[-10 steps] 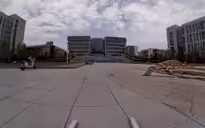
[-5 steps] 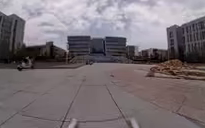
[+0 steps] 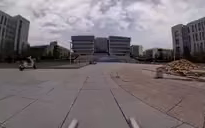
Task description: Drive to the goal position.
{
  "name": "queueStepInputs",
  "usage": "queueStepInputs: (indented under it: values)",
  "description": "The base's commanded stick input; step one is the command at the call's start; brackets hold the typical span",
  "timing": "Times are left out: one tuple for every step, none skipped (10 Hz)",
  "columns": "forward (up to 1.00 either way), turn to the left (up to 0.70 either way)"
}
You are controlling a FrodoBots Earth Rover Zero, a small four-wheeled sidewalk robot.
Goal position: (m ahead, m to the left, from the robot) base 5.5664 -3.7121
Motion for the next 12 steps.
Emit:
queueStepInputs:
  values:
    - [0.70,0.00]
    - [0.70,0.00]
    - [0.70,0.00]
    - [0.70,0.00]
    - [0.70,0.00]
    - [0.70,0.00]
    - [0.70,0.00]
    - [0.70,0.00]
    - [0.70,0.00]
    - [0.70,0.00]
    - [0.70,0.00]
    - [0.70,0.00]
